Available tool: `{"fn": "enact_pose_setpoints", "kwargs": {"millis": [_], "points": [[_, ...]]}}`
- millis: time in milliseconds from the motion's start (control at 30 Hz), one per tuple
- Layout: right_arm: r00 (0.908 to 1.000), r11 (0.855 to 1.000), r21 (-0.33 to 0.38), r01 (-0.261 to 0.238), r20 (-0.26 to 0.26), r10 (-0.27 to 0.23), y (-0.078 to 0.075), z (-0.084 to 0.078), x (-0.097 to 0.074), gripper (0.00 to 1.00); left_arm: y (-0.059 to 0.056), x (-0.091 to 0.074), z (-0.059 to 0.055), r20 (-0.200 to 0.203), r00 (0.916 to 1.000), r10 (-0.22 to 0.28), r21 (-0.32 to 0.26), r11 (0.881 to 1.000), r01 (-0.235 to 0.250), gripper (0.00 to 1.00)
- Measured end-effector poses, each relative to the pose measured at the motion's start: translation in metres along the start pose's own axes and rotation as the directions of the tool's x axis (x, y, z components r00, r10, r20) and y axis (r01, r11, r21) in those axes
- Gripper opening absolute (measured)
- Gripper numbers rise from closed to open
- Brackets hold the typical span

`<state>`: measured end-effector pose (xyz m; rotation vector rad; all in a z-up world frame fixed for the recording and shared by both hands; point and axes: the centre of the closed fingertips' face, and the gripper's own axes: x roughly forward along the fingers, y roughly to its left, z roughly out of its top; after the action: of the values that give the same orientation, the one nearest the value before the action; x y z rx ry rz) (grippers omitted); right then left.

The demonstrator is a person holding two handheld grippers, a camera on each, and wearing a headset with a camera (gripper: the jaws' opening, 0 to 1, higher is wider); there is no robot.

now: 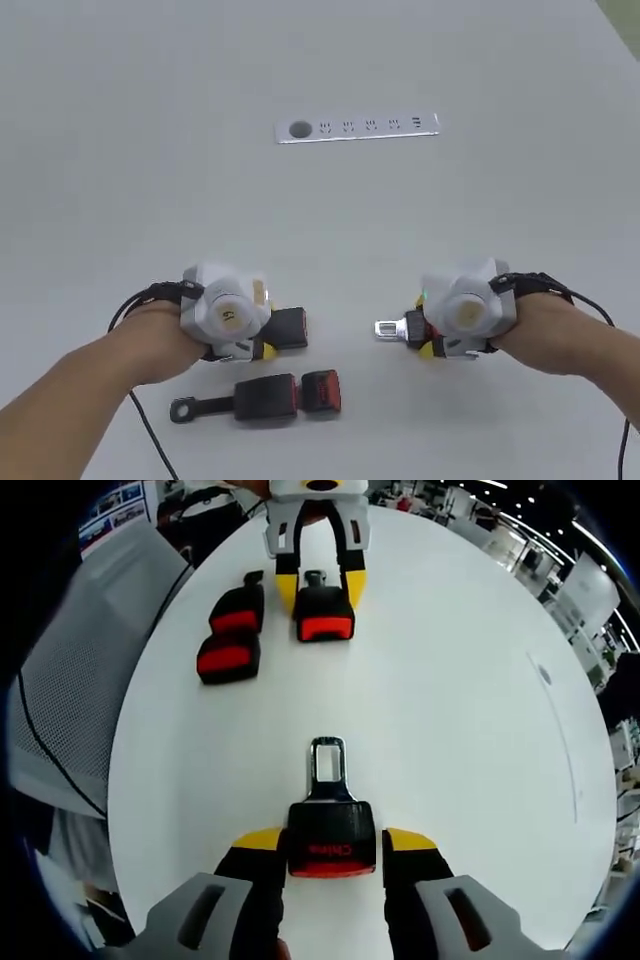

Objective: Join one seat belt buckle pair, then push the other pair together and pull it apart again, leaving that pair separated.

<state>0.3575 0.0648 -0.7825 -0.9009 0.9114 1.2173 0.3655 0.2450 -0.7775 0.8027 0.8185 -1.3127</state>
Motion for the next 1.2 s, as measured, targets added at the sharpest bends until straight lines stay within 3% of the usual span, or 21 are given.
{"fn": "enact_pose_setpoints", "kwargs": {"millis": [167,200,300,367,533,767,900,1000,1033,1100,1167,1200], "points": [[0.9986,0.998,0.028,0.053,-0.004,-0.053,-0.005,0.002,-0.004,0.45,0.007,-0.004,-0.001,-0.012,0.9992,0.039,-0.019,0.999,-0.039,0.45],[0.9983,0.998,0.033,0.058,0.002,-0.058,-0.005,0.004,-0.006,0.44,0.008,-0.008,0.007,0.025,0.9986,0.046,-0.04,0.998,-0.045,0.45],[0.9971,0.996,0.062,0.067,0.034,-0.069,-0.003,0.011,-0.014,0.44,0.017,-0.021,0.013,0.072,0.9926,0.098,-0.072,0.993,-0.093,0.47],[0.9941,0.993,0.083,0.086,0.059,-0.091,-0.002,0.015,-0.017,0.44,0.014,-0.03,0.013,0.085,0.9904,0.109,-0.09,0.991,-0.102,0.47],[0.9853,0.982,0.153,0.11,0.113,-0.128,0.008,0.023,-0.028,0.47,-0.01,-0.038,0.001,0.07,0.9911,0.114,-0.093,0.99,-0.107,0.52],[0.9676,0.957,0.262,0.122,0.183,-0.174,0.039,0.027,-0.041,0.57,-0.045,-0.058,-0.009,0.107,0.9832,0.148,-0.149,0.98,-0.131,0.57],[0.9613,0.942,0.31,0.126,0.197,-0.193,0.06,0.027,-0.049,0.62,-0.064,-0.069,-0.02,0.129,0.976,0.175,-0.209,0.967,-0.146,0.6],[0.9489,0.915,0.382,0.129,0.22,-0.226,0.07,0.026,-0.055,0.7,-0.078,-0.081,-0.031,0.124,0.9721,0.199,-0.252,0.954,-0.163,0.67],[0.9464,0.914,0.384,0.13,0.227,-0.23,0.072,0.025,-0.056,0.71,-0.08,-0.084,-0.036,0.125,0.9695,0.211,-0.27,0.947,-0.172,0.68],[0.9406,0.903,0.404,0.142,0.229,-0.25,0.081,0.026,-0.061,0.76,-0.084,-0.092,-0.045,0.13,0.9617,0.241,-0.316,0.929,-0.191,0.71],[0.9368,0.894,0.427,0.137,0.237,-0.257,0.088,0.03,-0.065,0.81,-0.085,-0.101,-0.053,0.143,0.9493,0.28,-0.381,0.901,-0.208,0.73],[0.9323,0.884,0.448,0.134,0.246,-0.266,0.09,0.03,-0.067,0.82,-0.086,-0.103,-0.056,0.145,0.9462,0.289,-0.398,0.892,-0.212,0.76]]}}
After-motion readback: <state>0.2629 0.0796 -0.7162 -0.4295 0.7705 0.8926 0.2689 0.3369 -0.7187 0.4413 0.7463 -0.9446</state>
